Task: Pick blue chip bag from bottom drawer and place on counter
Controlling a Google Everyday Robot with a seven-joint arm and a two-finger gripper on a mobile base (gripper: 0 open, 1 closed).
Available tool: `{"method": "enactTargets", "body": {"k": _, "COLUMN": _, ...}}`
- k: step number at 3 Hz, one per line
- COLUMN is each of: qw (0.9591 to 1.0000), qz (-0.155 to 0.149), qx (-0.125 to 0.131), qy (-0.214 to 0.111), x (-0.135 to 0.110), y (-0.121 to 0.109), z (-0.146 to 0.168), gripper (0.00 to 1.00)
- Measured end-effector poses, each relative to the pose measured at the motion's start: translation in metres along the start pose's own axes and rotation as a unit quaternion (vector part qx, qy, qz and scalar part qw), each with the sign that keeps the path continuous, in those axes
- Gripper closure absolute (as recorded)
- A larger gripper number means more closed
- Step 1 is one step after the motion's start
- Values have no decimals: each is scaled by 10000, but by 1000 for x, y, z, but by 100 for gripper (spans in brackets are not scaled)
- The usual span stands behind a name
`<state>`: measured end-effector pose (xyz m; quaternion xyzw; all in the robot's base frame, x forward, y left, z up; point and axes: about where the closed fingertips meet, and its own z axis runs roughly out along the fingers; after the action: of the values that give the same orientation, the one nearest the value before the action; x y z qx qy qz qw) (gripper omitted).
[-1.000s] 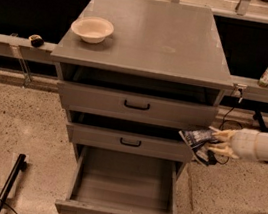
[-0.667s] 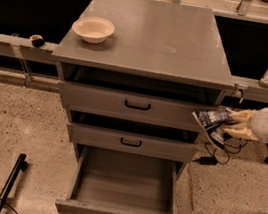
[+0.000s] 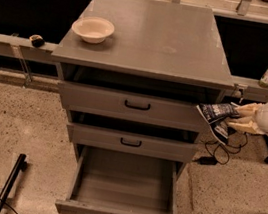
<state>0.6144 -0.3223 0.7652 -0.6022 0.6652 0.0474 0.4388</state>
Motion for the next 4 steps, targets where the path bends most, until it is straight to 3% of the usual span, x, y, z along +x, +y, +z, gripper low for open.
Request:
{"method": "enactTargets", "body": {"k": 1, "qw": 9979, "qz": -513, "qx": 388, "qy": -67, "x": -55, "y": -53, "z": -50, "gripper": 100}}
{"method": "enactTargets", "body": {"k": 2, "qw": 9915, "qz": -1037, "qx": 762, "qy": 209, "x": -124, "y": -114, "z": -110, "gripper": 100}}
{"method": "enactTargets", "body": {"k": 3, "qw": 9922, "qz": -860, "qx": 865, "qy": 265, "x": -164, "y": -153, "z": -108, "gripper": 100}}
{"method": "enactTargets", "body": {"k": 4, "qw": 9941, "qz": -35, "qx": 1076, "qy": 128, "x": -200, "y": -184, "z": -84, "gripper": 100}}
